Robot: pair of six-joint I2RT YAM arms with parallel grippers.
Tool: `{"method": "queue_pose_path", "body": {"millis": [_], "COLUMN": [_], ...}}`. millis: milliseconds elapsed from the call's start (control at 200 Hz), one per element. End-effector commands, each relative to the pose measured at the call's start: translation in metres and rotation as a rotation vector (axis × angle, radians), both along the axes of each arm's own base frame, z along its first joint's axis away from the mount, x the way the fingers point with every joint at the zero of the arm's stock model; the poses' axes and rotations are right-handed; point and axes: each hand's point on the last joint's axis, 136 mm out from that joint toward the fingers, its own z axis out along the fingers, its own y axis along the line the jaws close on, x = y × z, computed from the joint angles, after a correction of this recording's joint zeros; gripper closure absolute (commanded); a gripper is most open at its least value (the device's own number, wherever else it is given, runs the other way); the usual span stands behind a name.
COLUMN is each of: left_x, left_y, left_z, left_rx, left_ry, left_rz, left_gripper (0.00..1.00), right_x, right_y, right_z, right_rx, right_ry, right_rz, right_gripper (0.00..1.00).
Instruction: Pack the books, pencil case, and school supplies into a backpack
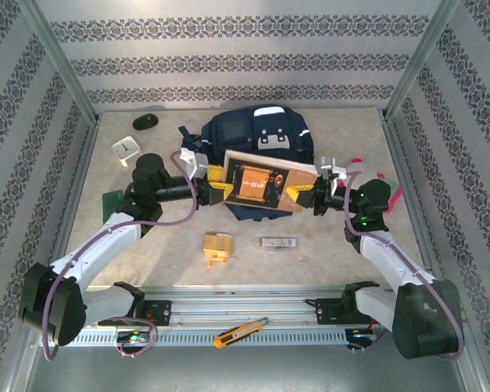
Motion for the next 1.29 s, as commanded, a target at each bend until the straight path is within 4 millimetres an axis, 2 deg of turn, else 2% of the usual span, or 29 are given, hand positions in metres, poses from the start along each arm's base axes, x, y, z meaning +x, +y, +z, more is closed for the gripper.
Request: {"method": "queue_pose_path", "body": {"millis": [0, 130, 200, 355, 440, 555, 720, 969, 1209, 1289], "left_x": [0.027, 0.044, 0.053, 0.073, 0.088, 0.106, 0.123, 0.141, 0.163, 0.169], "left_y": [0.019, 0.024, 0.018, -0.011, -0.028, -0.049, -0.071, -0.097, -0.099, -0.096], "left_z": [-0.008, -0.046, -0.065, -0.108, -0.123, -0.141, -0.172, -0.198, -0.218, -0.222], "left_rx": [0.160, 0.377, 0.473, 0.660, 0.675, 0.682, 0.721, 0.726, 0.783, 0.806], "left_ry": [-0.088, -0.105, -0.131, -0.177, -0.174, -0.171, -0.142, -0.130, -0.154, -0.162], "left_rz": [0.191, 0.247, 0.246, 0.183, 0.162, 0.135, 0.088, 0.063, 0.111, 0.142], "left_gripper": [0.45, 0.37, 0.33, 0.20, 0.18, 0.17, 0.16, 0.16, 0.16, 0.21], "right_x": [0.021, 0.051, 0.069, 0.096, 0.097, 0.094, 0.085, 0.073, 0.065, 0.064], "right_y": [-0.022, -0.057, -0.080, -0.126, -0.139, -0.146, -0.142, -0.138, -0.134, -0.134], "right_z": [0.002, -0.016, -0.029, -0.070, -0.078, -0.082, -0.078, -0.078, -0.076, -0.076], "right_rx": [0.054, 0.137, 0.194, 0.304, 0.339, 0.325, 0.290, 0.278, 0.273, 0.272], "right_ry": [0.066, 0.237, 0.362, 0.741, 0.798, 0.788, 0.779, 0.779, 0.771, 0.769], "right_rz": [-0.149, -0.343, -0.464, -0.680, -0.732, -0.791, -0.792, -0.778, -0.765, -0.765], "right_gripper": [1.00, 1.00, 1.00, 1.00, 1.00, 1.00, 1.00, 1.00, 1.00, 1.00]}}
